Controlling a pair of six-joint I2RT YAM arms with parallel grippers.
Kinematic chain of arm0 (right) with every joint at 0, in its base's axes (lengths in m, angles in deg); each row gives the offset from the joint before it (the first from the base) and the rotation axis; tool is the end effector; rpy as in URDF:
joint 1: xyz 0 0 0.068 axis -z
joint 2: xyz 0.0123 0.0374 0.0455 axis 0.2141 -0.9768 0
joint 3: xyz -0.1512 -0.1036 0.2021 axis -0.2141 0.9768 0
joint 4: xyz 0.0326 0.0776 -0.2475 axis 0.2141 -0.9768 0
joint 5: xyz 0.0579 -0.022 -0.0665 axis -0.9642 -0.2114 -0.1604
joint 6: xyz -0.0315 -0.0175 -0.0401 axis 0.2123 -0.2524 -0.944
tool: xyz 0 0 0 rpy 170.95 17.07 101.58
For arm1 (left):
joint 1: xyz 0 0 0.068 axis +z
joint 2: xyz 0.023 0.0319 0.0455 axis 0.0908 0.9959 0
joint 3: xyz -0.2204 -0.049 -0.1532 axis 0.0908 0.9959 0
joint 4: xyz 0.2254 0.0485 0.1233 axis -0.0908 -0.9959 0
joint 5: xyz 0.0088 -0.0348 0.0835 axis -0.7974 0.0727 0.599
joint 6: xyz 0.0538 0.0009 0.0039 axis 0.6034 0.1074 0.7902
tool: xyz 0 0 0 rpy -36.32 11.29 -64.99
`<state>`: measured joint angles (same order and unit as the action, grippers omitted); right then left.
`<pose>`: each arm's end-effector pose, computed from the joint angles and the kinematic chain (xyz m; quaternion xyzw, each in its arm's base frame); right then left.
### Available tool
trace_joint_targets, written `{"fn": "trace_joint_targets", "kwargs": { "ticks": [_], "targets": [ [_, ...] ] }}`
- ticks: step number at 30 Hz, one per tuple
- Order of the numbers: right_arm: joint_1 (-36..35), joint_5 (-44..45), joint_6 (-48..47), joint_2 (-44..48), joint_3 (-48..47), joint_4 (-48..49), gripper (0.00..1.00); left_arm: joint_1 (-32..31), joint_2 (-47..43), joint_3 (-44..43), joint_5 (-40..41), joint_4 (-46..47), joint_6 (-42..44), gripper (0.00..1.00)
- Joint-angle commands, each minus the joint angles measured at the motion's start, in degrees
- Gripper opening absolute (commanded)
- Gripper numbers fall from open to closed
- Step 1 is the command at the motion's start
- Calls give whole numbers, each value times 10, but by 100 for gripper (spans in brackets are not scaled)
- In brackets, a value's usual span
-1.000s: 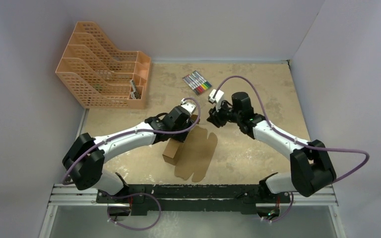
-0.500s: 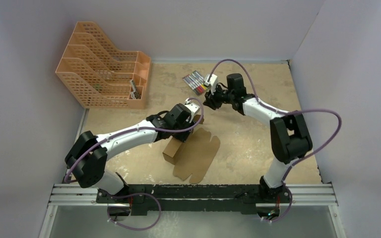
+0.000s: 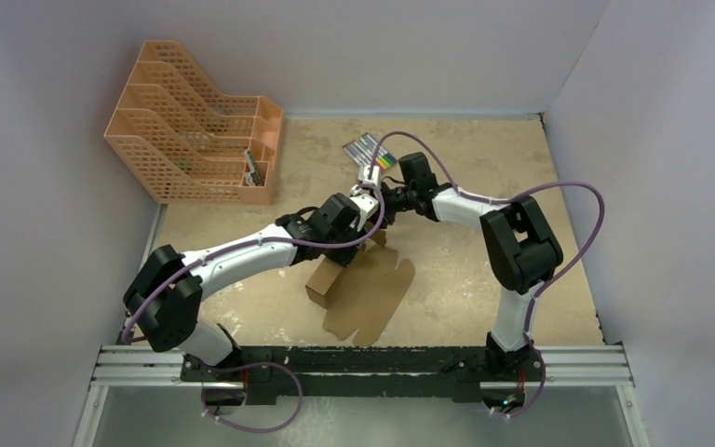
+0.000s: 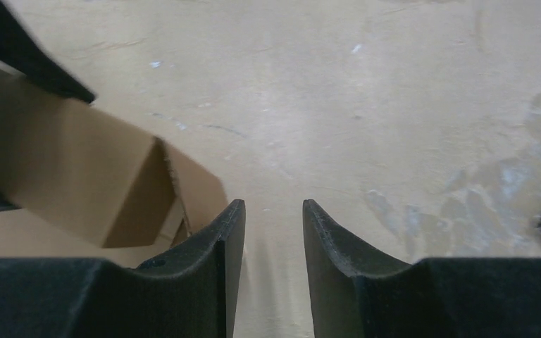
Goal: Fold the paper box
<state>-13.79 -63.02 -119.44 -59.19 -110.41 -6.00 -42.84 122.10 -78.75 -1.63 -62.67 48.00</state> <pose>0.3568 0.2038 0.1883 -0.5508 0.6312 0.3281 0.4365 0.2142 -0.2313 0.2286 0.2789 0.9039 -0.1019 0.3079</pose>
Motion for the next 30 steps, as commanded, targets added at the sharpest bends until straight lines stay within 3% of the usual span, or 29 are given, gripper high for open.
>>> {"fn": "trace_joint_targets", "kwargs": {
  "ticks": [1,20,30],
  "targets": [
    [-7,-50,-18,47,37,-8,39,3,3,-24,5,4,12,44],
    [-42,-55,60,130,194,124,40,32,2,-8,-51,21,30,44],
    [-42,-78,76,143,236,163,40,76,-11,10,-130,34,55,44]
  ]
}}
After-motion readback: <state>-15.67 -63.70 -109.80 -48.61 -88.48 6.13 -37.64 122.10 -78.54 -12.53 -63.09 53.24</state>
